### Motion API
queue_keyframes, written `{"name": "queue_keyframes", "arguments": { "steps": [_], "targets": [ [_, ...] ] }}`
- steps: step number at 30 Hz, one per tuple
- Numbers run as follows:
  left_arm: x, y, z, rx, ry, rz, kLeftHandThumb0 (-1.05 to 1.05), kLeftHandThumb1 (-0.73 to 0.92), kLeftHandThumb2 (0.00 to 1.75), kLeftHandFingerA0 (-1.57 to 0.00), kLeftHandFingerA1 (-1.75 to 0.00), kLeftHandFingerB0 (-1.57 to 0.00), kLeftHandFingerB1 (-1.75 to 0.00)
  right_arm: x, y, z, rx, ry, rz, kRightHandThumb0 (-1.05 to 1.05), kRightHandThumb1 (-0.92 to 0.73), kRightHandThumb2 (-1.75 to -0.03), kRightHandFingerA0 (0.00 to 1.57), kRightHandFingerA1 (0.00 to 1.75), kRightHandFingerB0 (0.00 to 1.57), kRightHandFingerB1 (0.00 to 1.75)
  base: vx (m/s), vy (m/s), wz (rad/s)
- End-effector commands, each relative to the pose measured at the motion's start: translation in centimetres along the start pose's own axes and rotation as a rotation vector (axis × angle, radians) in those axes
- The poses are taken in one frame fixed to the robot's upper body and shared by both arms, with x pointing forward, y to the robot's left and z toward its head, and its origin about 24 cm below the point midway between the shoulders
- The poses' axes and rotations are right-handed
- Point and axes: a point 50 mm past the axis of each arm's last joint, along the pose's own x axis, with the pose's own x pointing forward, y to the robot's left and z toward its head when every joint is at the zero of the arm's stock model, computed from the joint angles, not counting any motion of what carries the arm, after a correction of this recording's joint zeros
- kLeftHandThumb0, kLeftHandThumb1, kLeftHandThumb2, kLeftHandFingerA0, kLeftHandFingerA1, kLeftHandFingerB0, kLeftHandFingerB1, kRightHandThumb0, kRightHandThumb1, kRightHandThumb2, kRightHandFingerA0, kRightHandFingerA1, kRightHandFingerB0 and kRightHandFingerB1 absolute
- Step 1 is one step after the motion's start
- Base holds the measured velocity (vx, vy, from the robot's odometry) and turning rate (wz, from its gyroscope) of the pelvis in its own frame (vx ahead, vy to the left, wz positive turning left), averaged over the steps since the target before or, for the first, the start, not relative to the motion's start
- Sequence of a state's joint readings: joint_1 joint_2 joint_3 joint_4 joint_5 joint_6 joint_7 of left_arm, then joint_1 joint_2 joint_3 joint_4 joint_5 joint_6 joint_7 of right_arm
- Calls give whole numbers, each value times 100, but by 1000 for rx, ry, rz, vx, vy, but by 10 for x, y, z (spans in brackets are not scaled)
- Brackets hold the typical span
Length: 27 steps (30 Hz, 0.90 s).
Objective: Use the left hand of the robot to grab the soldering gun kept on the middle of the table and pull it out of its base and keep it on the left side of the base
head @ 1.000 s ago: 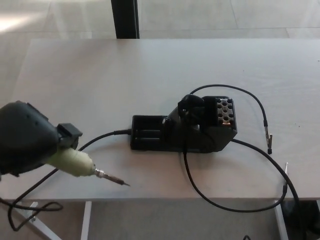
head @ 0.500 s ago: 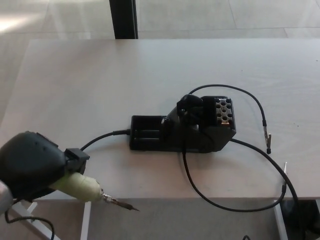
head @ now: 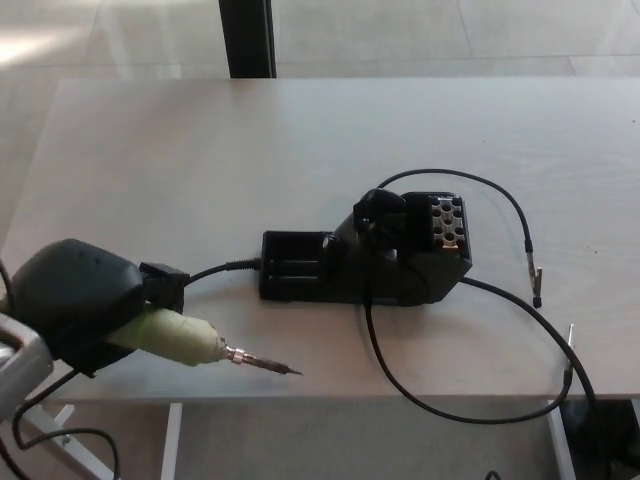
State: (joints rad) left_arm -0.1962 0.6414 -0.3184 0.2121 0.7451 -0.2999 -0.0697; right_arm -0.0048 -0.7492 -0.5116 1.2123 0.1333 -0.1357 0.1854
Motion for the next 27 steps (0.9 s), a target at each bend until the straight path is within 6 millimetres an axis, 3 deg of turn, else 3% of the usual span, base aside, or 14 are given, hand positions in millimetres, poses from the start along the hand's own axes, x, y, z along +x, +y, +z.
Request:
{"name": "queue_keyframes", "arguments": {
  "steps": [1, 3, 6, 7, 10, 12, 14, 15, 18, 19, 20, 22, 23, 27],
  "targets": [
    [5, -13, -10, -79, 73, -110, -19, 72, 78, -82, -159, -70, -107, 0, -5, 7, -28, -33, -11, -51, -64, -60, 71, 65, 56, 44, 0, 0, 0],
    [5, -21, -8, -15, 56, -173, -31, 79, 64, -67, -118, -51, -50, 0, -5, 6, -15, -25, -17, -51, -63, -59, 73, 66, 58, 44, 0, 0, 0],
    [6, -24, -8, 114, 19, -222, -35, 72, 60, -61, -99, -42, -39, 0, -5, 7, -15, -28, -16, -51, -63, -59, 72, 66, 56, 44, 0, 0, 0],
    [6, -33, -8, 153, 25, -301, -45, 71, 62, -37, -64, -23, -31, 0, -5, 7, -17, -25, -16, -51, -63, -60, 72, 65, 58, 44, 0, 0, 0],
    [5, -41, -7, 241, 36, -385, -54, 70, 62, -2, -45, -9, -29, 0, -4, 7, -18, -31, -3, -53, -63, -59, 70, 65, 57, 44, 0, 0, 0],
    [6, -43, -6, 264, 36, -407, -59, 47, 90, 0, -32, 0, -34, 0, -4, 7, -21, -33, 0, -53, -63, -59, 70, 66, 57, 44, 0, 0, 0],
    [7, -42, -6, 273, 35, -409, -60, 73, 62, 0, -13, -5, -31, 0, -4, 8, -13, -33, 0, -52, -63, -59, 71, 65, 57, 44, 0, 0, 0],
    [7, -41, -5, 276, 29, -407, -66, 63, 84, 0, -6, -5, -27, 0, -4, 8, -7, -30, -3, -53, -62, -59, 72, 66, 58, 45, 0, 0, 0],
    [7, -41, -4, 285, 25, -401, -66, 65, 82, 0, -1, -7, -28, 0, -5, 8, -16, -32, -5, -53, -63, -59, 72, 66, 57, 44, 0, 0, 0],
    [7, -41, -4, 291, 24, -401, -63, 73, 61, 0, -3, -3, -32, 0, -5, 8, -15, -32, -5, -53, -62, -59, 73, 67, 58, 44, 0, 0, 0],
    [5, -38, -4, 314, 20, -402, -65, 65, 78, 0, 0, -6, -25, 0, -5, 8, -17, -36, -2, -53, -62, -58, 72, 67, 57, 44, 0, 0, 0],
    [3, -36, -5, 333, 19, -405, -66, 64, 68, 0, 0, -2, -26, 0, -5, 9, -28, -39, -2, -54, -62, -59, 72, 66, 53, 43, 0, 0, 0],
    [2, -36, -5, 337, 20, -413, -85, 54, 87, 0, -18, -11, -7, 0, -7, 9, -30, -38, -4, -55, -49, -87, 67, 72, 45, 55, 0, 0, 0],
    [0, -33, -5, 342, 29, -428, -95, 62, 94, 0, -21, 0, 0, -1, -8, 9, -36, -39, -4, -56, -49, -87, 67, 72, 42, 54, 0, 0, 0]
  ]
}}
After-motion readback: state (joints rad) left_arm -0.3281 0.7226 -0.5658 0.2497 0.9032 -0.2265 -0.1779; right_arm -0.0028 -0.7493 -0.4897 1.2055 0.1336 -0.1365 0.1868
